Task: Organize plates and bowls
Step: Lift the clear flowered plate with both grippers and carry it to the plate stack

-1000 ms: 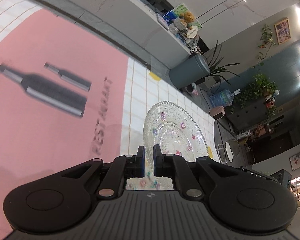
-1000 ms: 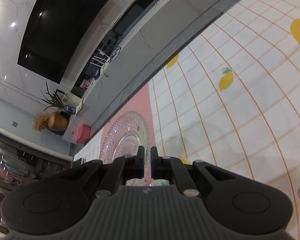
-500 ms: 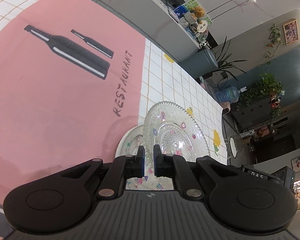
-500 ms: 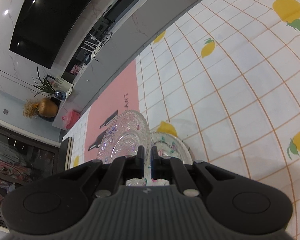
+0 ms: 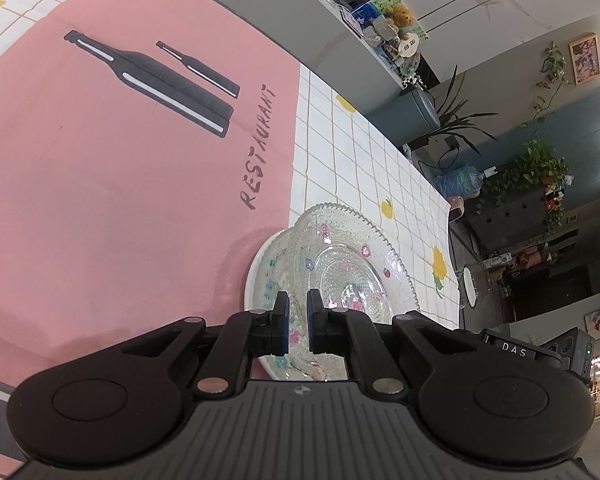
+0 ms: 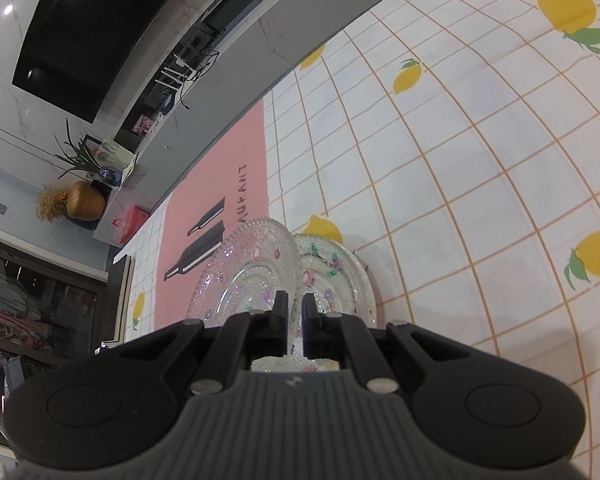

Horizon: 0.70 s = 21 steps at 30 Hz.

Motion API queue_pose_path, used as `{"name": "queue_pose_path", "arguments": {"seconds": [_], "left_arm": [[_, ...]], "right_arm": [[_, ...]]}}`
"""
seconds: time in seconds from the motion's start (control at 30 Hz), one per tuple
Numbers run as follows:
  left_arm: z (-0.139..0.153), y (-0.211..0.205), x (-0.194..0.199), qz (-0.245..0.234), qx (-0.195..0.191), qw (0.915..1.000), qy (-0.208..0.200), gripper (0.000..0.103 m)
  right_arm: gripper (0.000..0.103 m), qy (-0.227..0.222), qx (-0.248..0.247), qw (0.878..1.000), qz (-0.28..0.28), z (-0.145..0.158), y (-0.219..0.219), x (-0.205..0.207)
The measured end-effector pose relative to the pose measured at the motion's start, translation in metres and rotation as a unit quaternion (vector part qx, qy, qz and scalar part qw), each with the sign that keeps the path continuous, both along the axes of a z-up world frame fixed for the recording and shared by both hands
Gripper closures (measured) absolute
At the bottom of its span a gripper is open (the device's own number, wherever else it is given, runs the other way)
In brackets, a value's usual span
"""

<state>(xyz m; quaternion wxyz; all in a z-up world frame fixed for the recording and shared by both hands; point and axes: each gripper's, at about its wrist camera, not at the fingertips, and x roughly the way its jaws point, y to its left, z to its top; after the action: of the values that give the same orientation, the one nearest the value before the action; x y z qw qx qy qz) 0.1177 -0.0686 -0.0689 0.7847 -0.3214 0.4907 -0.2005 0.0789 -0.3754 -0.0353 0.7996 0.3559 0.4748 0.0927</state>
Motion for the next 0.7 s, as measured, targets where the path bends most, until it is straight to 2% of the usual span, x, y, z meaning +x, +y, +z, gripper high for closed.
{"name": "queue_pose_path", "arguments": {"seconds": [0.3, 0.7], "left_arm": [[0.002, -0.002, -0.001, -0.002, 0.005, 1.0000, 0.001, 0.094], [-0.002, -0.011, 0.001, -0.013, 0.029, 0.9995, 0.009, 0.094]], "right_arm": [[0.099, 0.003, -0.001, 1.000, 0.003, -0.003, 0.001, 0.001], [0.098, 0.030, -0.016, 0.999, 0.004, -0.014, 0.004, 0.005]]}}
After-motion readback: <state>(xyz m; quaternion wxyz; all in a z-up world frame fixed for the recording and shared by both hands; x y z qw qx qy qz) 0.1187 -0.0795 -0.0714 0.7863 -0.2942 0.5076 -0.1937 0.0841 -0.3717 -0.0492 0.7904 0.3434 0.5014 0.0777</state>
